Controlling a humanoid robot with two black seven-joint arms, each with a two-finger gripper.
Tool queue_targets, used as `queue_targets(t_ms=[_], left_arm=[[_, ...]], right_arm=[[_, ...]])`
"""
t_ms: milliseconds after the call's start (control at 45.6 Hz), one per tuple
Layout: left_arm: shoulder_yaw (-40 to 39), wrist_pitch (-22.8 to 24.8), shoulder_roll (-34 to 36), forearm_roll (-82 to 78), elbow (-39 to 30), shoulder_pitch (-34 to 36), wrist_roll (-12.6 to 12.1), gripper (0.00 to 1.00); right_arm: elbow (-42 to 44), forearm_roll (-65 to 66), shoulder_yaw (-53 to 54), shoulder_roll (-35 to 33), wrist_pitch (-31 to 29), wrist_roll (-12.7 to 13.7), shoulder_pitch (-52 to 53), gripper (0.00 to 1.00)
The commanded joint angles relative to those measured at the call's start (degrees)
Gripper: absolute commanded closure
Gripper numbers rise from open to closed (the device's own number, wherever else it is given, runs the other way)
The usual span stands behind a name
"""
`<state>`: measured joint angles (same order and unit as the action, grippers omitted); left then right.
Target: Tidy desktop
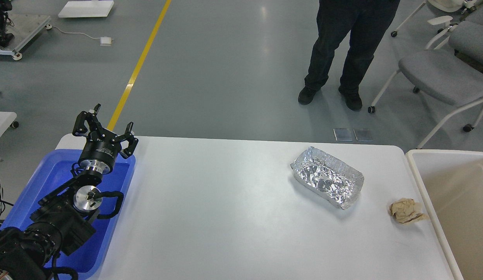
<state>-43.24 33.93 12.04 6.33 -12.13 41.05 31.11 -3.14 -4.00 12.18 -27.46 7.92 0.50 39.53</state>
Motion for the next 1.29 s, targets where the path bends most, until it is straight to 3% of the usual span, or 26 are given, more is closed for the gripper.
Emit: queue_targets(t_ms=[0,680,767,811,833,855,1272], left_arm=[[0.0,0.08,0.0,0.0,0.0,0.0,0.01,0.0],[0.0,-0.01,0.0,0.0,0.0,0.0,-0.08,0.0],[0.0,-0.01,0.0,0.0,0.0,0.0,0.01,0.0],[0.0,-0.01,0.0,0.0,0.0,0.0,0.01,0.0],[0.0,-0.01,0.0,0.0,0.0,0.0,-0.08,0.0],[0.0,-0.01,0.0,0.0,0.0,0.0,0.01,0.0],[0.0,-0.01,0.0,0.0,0.0,0.0,0.01,0.0]], right_arm=[[1.03,0.04,3.02,3.11,-0.01,1.35,-3.84,1.0],[1.2,0.04,3.2,4.26,0.08,0.82,-5.95,1.0],[1.2,0.04,3.28,4.08,0.08,0.82,-5.95,0.57],[1.2,0.04,3.2,3.99,0.08,0.82,-5.86,0.29],[1.2,0.04,3.11,3.99,0.08,0.82,-5.86,0.06],[1.29,0.04,3.11,3.99,0.17,0.82,-5.86,0.0],[1.03,-0.04,3.55,4.17,0.26,0.82,0.19,0.0]])
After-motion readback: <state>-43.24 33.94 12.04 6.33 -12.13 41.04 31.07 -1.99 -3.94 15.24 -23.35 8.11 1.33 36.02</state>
